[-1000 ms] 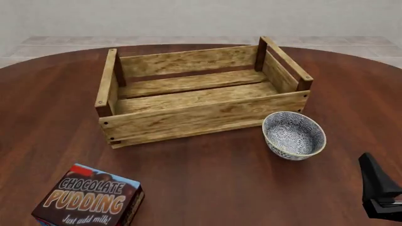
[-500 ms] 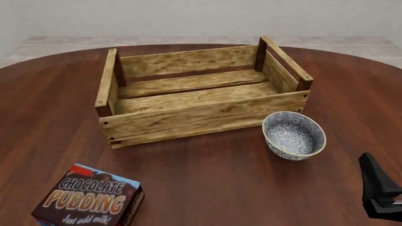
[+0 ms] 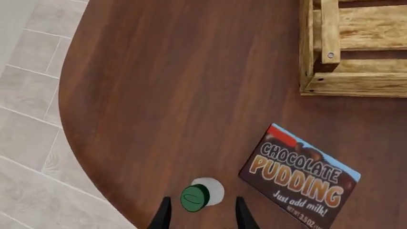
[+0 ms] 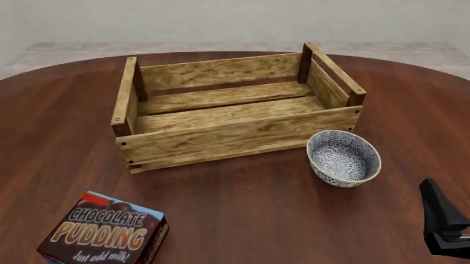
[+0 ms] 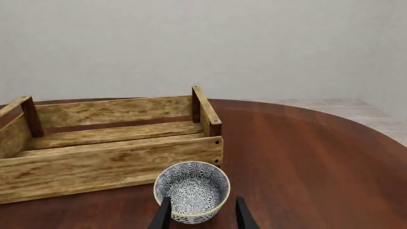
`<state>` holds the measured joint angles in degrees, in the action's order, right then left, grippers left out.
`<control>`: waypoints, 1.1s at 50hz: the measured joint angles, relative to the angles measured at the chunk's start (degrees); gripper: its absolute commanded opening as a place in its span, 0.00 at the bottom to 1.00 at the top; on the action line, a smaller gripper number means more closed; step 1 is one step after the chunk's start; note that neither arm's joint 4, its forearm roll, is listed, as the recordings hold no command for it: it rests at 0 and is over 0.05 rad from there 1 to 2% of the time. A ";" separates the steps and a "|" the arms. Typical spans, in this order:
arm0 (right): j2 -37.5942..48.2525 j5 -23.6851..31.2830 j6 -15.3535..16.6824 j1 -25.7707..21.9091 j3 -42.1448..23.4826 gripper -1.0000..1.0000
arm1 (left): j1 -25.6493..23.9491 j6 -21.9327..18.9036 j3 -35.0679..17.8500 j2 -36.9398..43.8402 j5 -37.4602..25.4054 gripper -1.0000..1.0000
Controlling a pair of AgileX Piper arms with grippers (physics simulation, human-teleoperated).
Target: Pick up the salad dressing and put it in the tray.
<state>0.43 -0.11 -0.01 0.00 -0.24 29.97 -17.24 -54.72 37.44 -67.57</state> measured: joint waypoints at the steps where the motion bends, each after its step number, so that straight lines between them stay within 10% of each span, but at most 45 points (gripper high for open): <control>1: 0.00 0.00 0.00 0.00 0.00 1.00 | 0.41 -0.17 0.25 0.19 0.18 1.00; 55: 0.00 0.00 0.00 0.00 0.00 1.00 | 13.11 -2.18 20.87 13.01 20.36 1.00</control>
<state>0.43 -0.11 -0.01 -0.01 -0.24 43.08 -19.42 -33.85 50.44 -47.21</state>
